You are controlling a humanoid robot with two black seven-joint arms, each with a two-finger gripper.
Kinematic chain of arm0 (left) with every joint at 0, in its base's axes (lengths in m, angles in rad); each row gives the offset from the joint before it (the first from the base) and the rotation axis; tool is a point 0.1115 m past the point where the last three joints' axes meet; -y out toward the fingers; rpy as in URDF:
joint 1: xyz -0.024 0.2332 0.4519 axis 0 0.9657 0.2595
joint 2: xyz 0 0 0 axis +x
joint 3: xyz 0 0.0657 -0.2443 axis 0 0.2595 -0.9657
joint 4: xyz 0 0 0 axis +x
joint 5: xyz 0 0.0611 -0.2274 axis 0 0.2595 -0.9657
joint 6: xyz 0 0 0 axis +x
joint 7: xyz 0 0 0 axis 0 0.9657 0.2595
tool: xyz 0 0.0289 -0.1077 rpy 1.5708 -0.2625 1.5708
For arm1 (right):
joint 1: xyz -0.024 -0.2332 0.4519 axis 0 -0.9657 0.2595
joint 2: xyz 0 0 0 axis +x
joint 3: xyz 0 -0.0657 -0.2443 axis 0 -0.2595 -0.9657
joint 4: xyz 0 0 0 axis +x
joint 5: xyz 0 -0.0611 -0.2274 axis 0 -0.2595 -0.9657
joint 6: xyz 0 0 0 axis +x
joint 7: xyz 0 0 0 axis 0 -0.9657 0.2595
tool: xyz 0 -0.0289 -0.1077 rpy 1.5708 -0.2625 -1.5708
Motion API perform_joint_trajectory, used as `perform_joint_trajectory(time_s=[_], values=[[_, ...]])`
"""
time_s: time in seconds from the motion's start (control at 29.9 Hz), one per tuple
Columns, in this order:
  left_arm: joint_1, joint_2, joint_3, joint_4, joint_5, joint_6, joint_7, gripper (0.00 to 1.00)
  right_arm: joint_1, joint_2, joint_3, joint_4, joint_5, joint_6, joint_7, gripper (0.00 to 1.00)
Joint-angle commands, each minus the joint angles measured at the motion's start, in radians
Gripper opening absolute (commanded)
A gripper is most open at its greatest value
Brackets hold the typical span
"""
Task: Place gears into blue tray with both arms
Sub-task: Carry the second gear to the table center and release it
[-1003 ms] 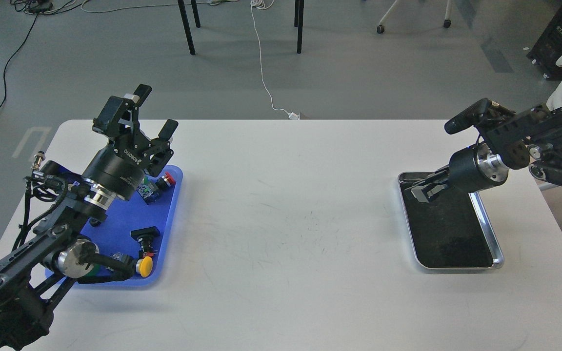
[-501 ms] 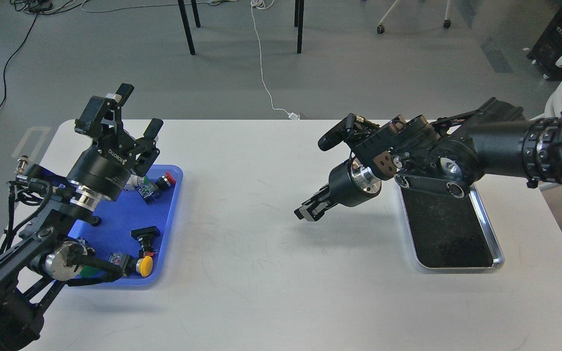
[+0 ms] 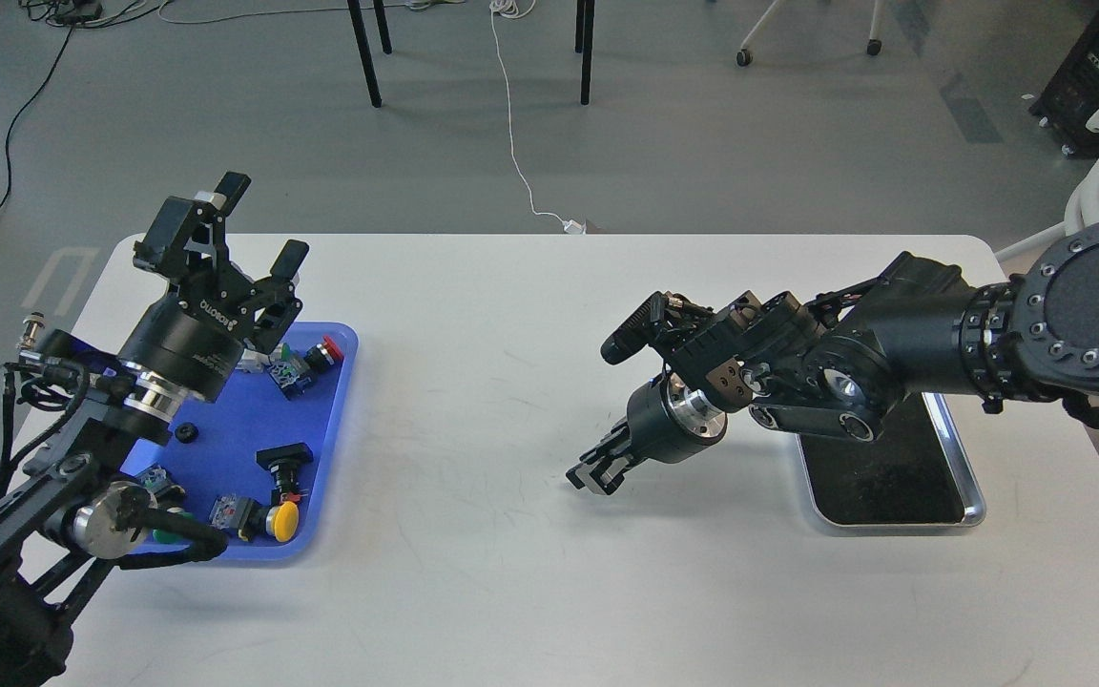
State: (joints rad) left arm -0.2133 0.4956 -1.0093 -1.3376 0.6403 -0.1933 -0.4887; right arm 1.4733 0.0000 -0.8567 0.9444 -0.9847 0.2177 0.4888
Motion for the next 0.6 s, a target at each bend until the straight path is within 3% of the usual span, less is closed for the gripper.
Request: perform_joint_trajectory(time_s=[0.0,0.2,0.37,0.43,0.57], values=[[0.0,0.001,0.0,0.001,0.001,0.0,0.0,0.98,-0.004,0.0,0.001,-0.001,0.0,-0.003,0.0,0.32],[0.005,0.001,0.001,0.0,0.001,0.0,0.0,0.98,-0.008,0.0,0.005,-0.003,0.021,-0.008,0.0,0.56],[0.005,0.001,0.001,0.0,0.001,0.0,0.0,0.98,-0.002,0.0,0.022,-0.003,0.139,-0.006,0.0,0.87],[0.005,0.001,0.0,0.0,0.001,0.0,0.0,0.98,0.005,0.0,0.039,-0.004,0.184,-0.006,0.0,0.93],[0.005,0.0,0.001,0.001,0.001,0.0,0.0,0.98,0.006,-0.084,0.134,-0.003,0.212,0.002,0.0,0.94]])
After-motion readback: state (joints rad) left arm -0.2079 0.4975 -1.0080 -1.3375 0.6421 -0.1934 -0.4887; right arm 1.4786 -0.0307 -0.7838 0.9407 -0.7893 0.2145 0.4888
